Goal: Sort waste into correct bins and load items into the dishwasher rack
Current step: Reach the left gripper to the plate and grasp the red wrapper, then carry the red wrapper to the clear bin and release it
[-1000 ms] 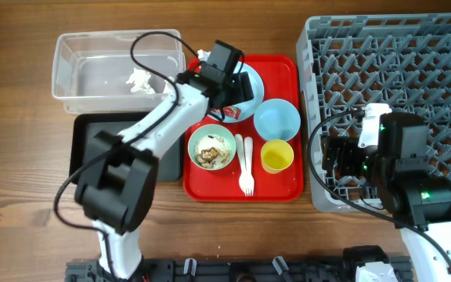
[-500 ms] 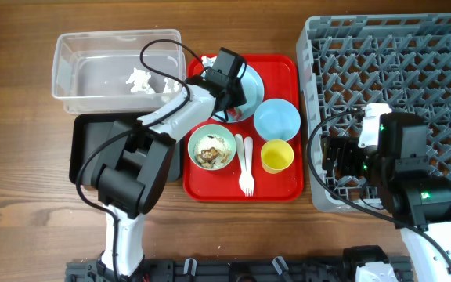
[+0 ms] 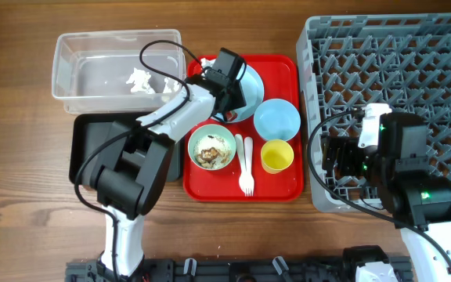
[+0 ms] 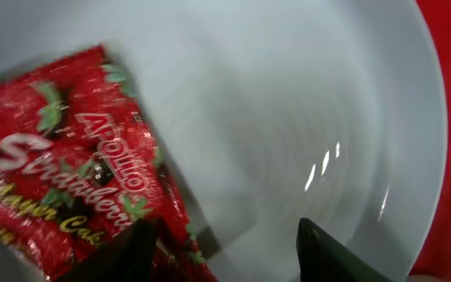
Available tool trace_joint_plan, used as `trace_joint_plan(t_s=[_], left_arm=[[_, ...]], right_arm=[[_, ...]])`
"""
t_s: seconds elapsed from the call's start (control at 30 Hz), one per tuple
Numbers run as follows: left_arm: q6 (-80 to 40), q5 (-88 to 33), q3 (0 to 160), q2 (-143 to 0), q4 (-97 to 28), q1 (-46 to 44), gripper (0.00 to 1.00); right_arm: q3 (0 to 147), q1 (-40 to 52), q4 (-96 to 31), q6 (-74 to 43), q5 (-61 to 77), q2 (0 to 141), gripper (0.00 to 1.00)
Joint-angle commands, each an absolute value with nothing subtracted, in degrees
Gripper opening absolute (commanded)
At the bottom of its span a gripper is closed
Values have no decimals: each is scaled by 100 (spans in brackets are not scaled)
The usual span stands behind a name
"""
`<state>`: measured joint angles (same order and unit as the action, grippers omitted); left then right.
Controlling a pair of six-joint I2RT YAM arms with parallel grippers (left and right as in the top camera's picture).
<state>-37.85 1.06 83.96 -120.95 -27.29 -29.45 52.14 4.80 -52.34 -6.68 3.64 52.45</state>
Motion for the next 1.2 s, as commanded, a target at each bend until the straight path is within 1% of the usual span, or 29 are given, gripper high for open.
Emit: trace_joint_plan(t_s=[0.0,0.07,0.2,0.27,0.4,0.67,0.77,0.8,0.87,0.93,0.97,1.0,1.13,1.17], left_arm=[[-3715,202,8429,-11581,-2840,-2845,66],[-3627,226,8429,-11439,-2902,-2842,68],[-3649,425,8427,-11419,-3363,-2842,69],[-3649,635,8427,-11424,-3507,-2842,69],[-3651,635,8427,-11441,-3642,-2842,68],[-3789,633,8427,-11907,-3479,-2832,70],[-3800,633,8427,-11983,-3227,-2834,68],[-3800,633,8427,-12011,-3122,-2832,63],[-3800,633,8427,-12060,-3000,-2834,50],[-3800,633,8427,-12143,-2952,-2834,43],[-3798,633,8427,-12173,-2921,-2834,38],[-3798,633,8427,-12173,-2899,-2832,29],[-3793,633,8427,-12173,-2753,-2832,4],[-3774,635,8429,-12171,-2738,-2832,4]], right_arm=[[5334,506,-5236,-764,432,5256,100],[5334,506,-5236,-766,429,5256,100],[5334,506,-5240,-764,432,5256,100],[5334,506,-5238,-764,432,5256,100],[5334,506,-5249,-766,432,5256,100],[5334,506,-5256,-766,432,5256,100],[5334,506,-5256,-766,432,5256,100],[5334,506,-5258,-764,432,5256,100],[5334,506,-5258,-764,432,5256,100],[5334,506,-5260,-764,432,5256,100],[5334,506,-5258,-766,432,5256,100],[5334,506,-5260,-766,432,5256,100],[5334,506,-5266,-764,432,5256,100],[5334,506,-5277,-764,432,5256,100]])
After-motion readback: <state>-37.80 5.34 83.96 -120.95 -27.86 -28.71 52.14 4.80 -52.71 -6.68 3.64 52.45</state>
